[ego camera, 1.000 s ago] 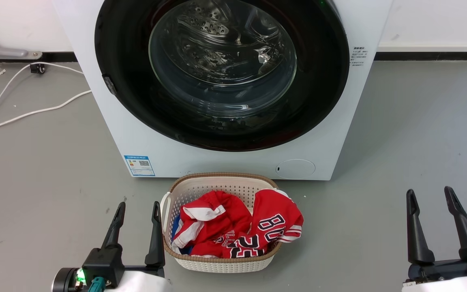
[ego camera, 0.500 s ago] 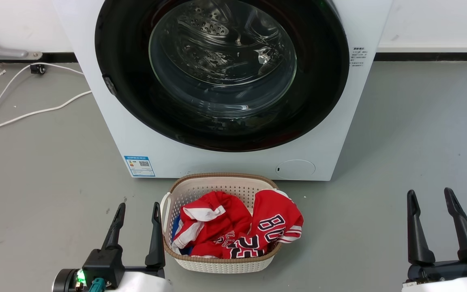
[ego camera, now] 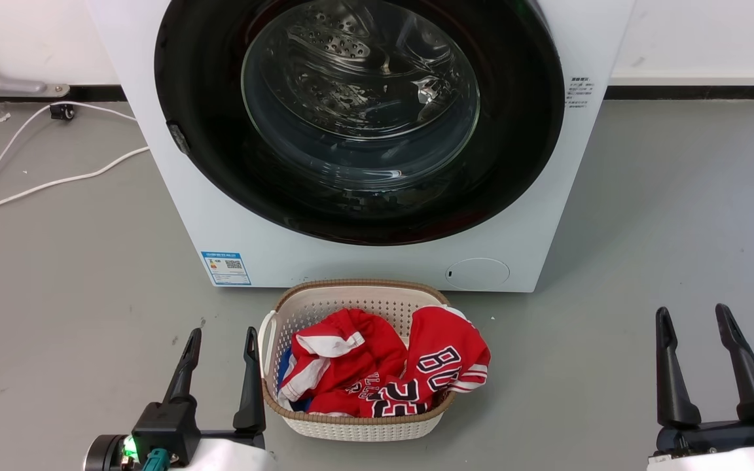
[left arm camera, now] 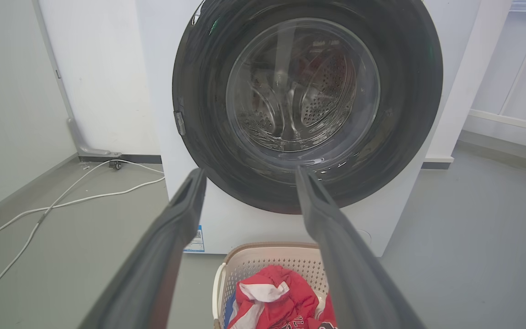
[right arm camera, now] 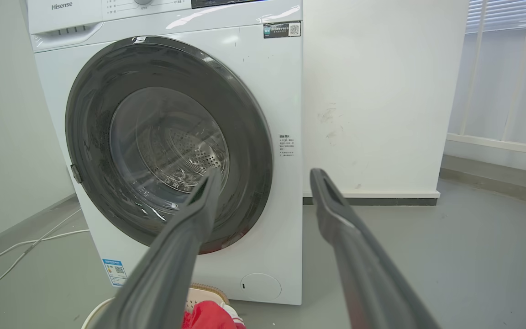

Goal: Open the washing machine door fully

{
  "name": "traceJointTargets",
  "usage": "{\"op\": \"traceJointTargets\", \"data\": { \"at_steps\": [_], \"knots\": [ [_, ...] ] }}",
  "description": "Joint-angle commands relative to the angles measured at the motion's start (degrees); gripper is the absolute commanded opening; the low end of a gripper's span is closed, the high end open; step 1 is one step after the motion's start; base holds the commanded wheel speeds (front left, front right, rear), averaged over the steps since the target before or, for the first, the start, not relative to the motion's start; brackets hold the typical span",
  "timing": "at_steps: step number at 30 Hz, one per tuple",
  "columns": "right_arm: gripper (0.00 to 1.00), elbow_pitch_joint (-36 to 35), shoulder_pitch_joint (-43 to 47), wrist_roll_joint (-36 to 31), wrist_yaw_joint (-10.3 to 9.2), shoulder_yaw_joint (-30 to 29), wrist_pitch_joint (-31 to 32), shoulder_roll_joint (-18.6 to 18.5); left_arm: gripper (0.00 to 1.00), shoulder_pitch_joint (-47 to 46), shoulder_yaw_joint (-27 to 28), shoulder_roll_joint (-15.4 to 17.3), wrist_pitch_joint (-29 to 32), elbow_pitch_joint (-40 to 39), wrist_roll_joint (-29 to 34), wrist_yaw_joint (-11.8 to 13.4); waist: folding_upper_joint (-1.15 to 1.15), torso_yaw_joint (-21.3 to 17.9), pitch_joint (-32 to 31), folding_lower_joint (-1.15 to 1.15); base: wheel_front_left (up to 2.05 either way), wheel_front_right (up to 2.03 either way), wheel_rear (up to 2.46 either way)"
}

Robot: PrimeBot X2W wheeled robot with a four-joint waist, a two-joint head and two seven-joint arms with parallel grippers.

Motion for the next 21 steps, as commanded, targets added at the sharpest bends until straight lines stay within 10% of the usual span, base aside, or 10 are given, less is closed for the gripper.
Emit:
{"op": "traceJointTargets", "data": {
  "at_steps": [1, 2, 3, 8, 21],
  "knots": [
    [0.82, 0.16, 0.49, -0.19, -0.02, 0.10, -0.14, 0.05, 1.00, 0.59, 0.07, -0.11, -0.16, 0.17, -0.16, 0.27, 0.00, -0.02, 0.00, 0.00, 0.00, 0.00, 0.00],
    [0.11, 0.25, 0.50, -0.28, -0.02, 0.13, -0.14, 0.05, 1.00, 0.59, 0.08, -0.11, -0.16, 0.18, -0.19, 0.29, 0.00, -0.03, 0.00, 0.00, 0.00, 0.00, 0.00],
    [0.00, 0.27, 0.48, -0.29, -0.02, 0.11, -0.14, 0.05, 1.00, 0.58, 0.07, -0.11, -0.16, 0.20, -0.20, 0.32, 0.00, -0.03, -0.01, 0.00, 0.00, 0.00, 0.00],
    [0.00, 1.14, 0.32, 6.67, -0.01, -0.54, -0.14, 0.05, 1.00, 0.61, 0.06, -0.11, -0.16, 0.23, -0.21, 0.33, 0.00, -0.09, -0.10, 0.00, 0.00, 0.00, 0.00],
    [0.00, 8.06, -1.28, 58.18, -0.01, 0.62, -0.13, 0.03, 1.00, 0.70, 0.15, -0.09, -0.16, 0.47, -0.09, 0.03, 0.00, -0.15, -0.41, 0.00, 0.00, 0.00, 0.00]
  ]
}}
